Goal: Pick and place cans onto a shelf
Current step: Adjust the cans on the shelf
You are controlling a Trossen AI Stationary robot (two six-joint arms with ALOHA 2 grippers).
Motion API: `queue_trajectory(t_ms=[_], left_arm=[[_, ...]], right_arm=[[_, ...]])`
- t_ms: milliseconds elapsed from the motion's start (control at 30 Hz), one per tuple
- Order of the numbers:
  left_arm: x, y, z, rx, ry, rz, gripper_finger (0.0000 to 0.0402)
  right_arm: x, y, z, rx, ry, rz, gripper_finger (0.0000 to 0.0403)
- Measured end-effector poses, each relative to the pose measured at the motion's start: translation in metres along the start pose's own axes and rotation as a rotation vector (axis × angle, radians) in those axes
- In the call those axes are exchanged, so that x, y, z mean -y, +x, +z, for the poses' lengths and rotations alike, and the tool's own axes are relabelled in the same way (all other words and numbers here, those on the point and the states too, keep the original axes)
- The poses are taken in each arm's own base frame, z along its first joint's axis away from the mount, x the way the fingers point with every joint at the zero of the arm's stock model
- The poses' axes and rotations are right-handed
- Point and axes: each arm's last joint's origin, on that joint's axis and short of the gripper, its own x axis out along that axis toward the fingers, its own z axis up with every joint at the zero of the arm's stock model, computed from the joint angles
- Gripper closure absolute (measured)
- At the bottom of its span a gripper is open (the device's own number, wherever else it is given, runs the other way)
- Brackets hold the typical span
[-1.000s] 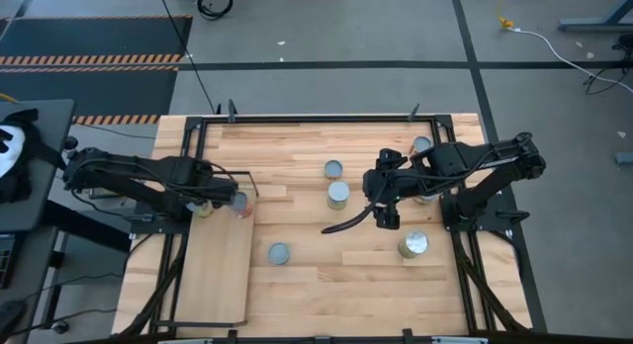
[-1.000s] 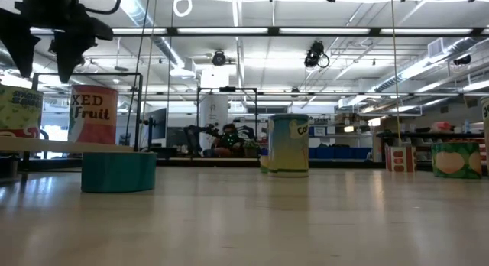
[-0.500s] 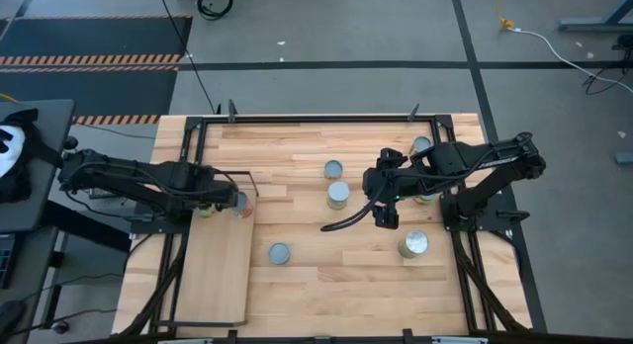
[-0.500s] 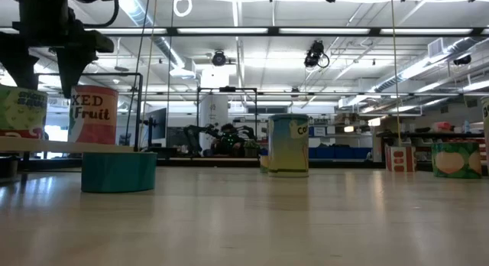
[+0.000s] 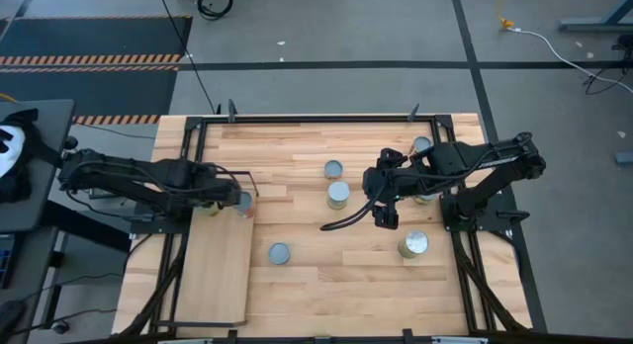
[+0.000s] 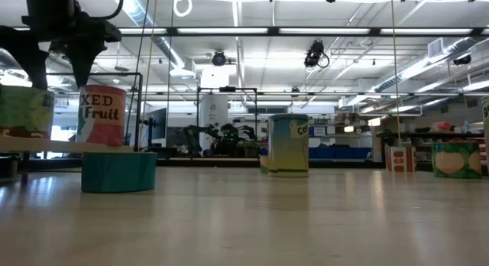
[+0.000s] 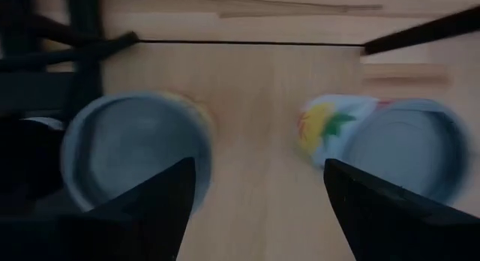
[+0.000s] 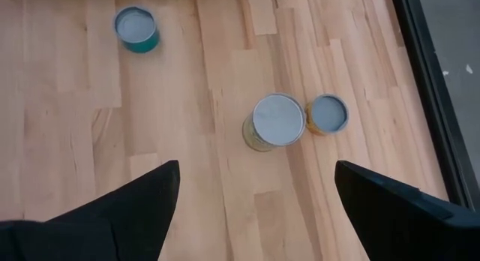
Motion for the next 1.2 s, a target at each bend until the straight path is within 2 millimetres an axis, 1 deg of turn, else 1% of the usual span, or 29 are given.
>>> queue_trajectory(t_ms=[133,233,467,833,1200], left_arm=[[0.014,-0.002,-0.001,0.016,0.01,-0.152,0.0104],[0.02,-0.001,0.0,0.047,0.02,-0.192,0.0104],[0.017,0.006,0.0,0.055,0.049,-0.071,0.0104],[0.003,0.006,0.001,0.05,0.086,0.076,0.0104],[-0.008,0.002,0.002,0.052,0.096,0.134,0.0104]], right_arm=[[-0.001,0.0,0.0,-0.005,-0.002,0.017,0.0041],[0.0,0.0,0.0,-0.005,-0.001,0.016,0.0041],[0.0,0.0,0.0,-0.005,0.006,0.016,0.0041],[0.0,0.0,0.0,-0.006,0.005,0.016,0.0041],[0.0,0.0,0.0,-0.008,0.004,0.016,0.0041]])
